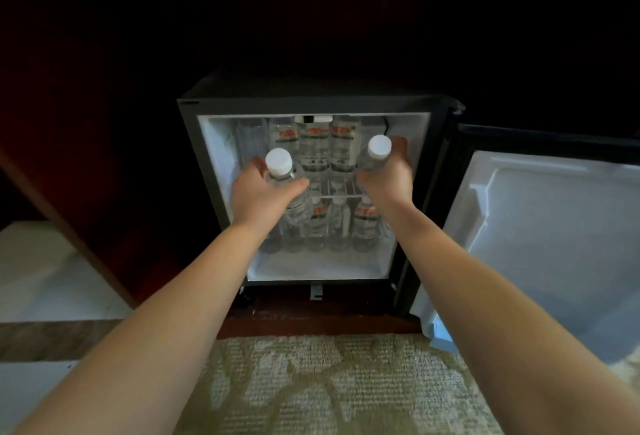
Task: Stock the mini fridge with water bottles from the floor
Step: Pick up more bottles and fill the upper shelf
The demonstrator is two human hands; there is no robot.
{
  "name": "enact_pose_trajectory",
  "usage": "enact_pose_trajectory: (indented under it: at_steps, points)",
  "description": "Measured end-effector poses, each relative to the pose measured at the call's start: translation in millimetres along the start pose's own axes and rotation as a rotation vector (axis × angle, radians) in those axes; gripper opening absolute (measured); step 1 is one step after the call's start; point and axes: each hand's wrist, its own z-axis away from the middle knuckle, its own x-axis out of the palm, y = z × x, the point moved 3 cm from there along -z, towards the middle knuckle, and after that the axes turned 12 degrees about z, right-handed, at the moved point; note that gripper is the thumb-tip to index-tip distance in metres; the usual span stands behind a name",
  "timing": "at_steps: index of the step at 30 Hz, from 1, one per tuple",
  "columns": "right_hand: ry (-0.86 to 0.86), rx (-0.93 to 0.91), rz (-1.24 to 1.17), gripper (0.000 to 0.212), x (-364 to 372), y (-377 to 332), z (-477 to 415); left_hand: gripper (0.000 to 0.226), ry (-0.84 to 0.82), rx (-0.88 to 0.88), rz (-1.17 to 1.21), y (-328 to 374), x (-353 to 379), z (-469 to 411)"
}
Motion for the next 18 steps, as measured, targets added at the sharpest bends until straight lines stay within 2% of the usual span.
enact_pose_trajectory:
  at_steps: [10, 18]
  points:
    - [0.041, 0.051, 0.07, 0.057, 29.6, 12.0, -72.4, 0.057, 0.022, 0.031, -0.011, -19.7, 22.0, -35.7]
    - [0.06, 0.041, 0.053, 0.068, 46.6, 19.6, -100.0, 0.052, -0.026, 0.066, -0.062, -15.0, 39.5, -42.2]
